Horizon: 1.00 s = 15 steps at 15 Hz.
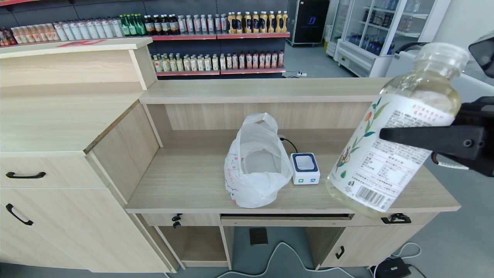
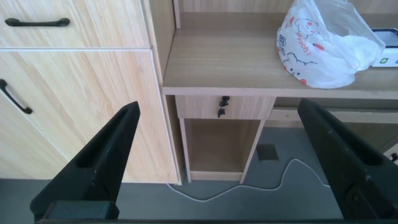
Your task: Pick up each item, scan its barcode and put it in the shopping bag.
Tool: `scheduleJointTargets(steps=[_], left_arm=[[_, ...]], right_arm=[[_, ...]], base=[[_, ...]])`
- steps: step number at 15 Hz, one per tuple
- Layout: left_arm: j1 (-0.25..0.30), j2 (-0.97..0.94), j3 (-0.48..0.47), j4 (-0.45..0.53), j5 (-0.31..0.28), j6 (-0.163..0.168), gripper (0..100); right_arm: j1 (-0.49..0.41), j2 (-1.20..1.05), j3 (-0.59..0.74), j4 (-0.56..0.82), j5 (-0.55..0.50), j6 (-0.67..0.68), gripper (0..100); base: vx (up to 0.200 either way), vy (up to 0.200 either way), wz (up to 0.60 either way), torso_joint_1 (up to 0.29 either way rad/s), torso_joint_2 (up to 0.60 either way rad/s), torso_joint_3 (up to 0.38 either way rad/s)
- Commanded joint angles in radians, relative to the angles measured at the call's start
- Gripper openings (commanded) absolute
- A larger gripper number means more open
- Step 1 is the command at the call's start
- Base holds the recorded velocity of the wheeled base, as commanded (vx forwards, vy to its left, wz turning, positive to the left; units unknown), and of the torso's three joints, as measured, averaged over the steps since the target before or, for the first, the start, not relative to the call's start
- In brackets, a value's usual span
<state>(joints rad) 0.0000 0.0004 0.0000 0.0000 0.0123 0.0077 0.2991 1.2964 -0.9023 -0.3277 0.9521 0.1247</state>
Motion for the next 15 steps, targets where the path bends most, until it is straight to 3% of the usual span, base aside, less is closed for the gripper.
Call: scheduleJointTargets(steps=[1,2,4,6,10,12,15], left_arm=[[0.000,0.000,0.000,0.000,0.000,0.000,100],[0.000,0.000,0.000,0.000,0.000,0.000,100],[0.000,0.000,0.000,0.000,0.000,0.000,100],[0.000,0.000,0.000,0.000,0.001,0.000,100],[0.000,0.000,0.000,0.000,0.000,0.000,100],[0.000,0.000,0.000,0.000,0.001,0.000,100],[0.000,0.000,0.000,0.000,0.001,0.000,100]], right_arm=[[-0.130,0.080,-0.006,0.099,-0.067,-0.221,0],[-0.192,0.113,-0.030,0.164,-0.130,-0.364,0],[-0.290,0.146,-0.041,0.176,-0.179,-0.464,0],[-0.365,0.190,-0.063,0.170,-0.346,-0.488,0],[-0.451,0.264,-0.073,0.093,-0.526,-0.487,0],[-0.460,0.281,-0.050,0.075,-0.532,-0.545,0],[-0.571,0.276,-0.064,0.075,-0.527,-0.849,0]], base=[[0.000,0.000,0.00,0.000,0.00,0.000],[0.000,0.000,0.00,0.000,0.00,0.000],[0.000,0.000,0.00,0.000,0.00,0.000],[0.000,0.000,0.00,0.000,0.00,0.000],[0.000,0.000,0.00,0.000,0.00,0.000],[0.000,0.000,0.00,0.000,0.00,0.000],[0.000,0.000,0.00,0.000,0.00,0.000]])
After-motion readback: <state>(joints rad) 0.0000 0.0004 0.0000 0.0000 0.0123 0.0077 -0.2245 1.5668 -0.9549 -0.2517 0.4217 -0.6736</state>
